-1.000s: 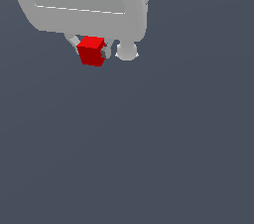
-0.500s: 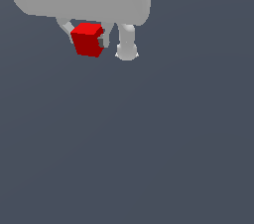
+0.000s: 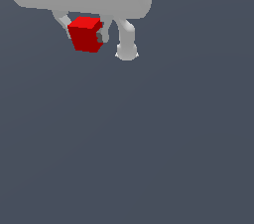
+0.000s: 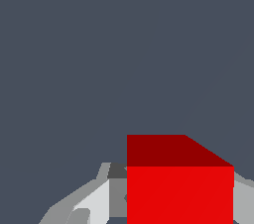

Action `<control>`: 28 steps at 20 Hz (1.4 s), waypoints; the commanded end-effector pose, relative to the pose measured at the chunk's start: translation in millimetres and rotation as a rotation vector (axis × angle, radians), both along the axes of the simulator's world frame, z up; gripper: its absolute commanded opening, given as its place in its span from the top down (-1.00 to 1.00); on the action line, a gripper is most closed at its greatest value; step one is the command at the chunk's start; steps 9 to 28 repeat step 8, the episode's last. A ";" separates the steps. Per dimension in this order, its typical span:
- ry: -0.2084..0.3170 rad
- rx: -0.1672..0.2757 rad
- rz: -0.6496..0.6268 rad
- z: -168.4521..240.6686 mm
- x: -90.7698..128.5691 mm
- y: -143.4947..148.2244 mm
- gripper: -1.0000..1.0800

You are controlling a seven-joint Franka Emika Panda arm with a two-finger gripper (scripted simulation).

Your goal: Pick up the red cube and move it to a goal position.

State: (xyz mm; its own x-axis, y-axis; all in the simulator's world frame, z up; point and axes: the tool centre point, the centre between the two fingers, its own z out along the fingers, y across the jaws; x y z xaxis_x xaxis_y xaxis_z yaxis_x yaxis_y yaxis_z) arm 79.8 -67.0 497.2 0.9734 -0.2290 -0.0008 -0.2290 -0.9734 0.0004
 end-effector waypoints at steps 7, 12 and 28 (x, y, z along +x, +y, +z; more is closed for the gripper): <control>-0.001 0.000 0.000 2.6 0.7 0.1 1.00; -0.001 0.000 0.000 2.6 0.7 0.1 1.00; -0.001 0.000 0.000 2.6 0.7 0.1 1.00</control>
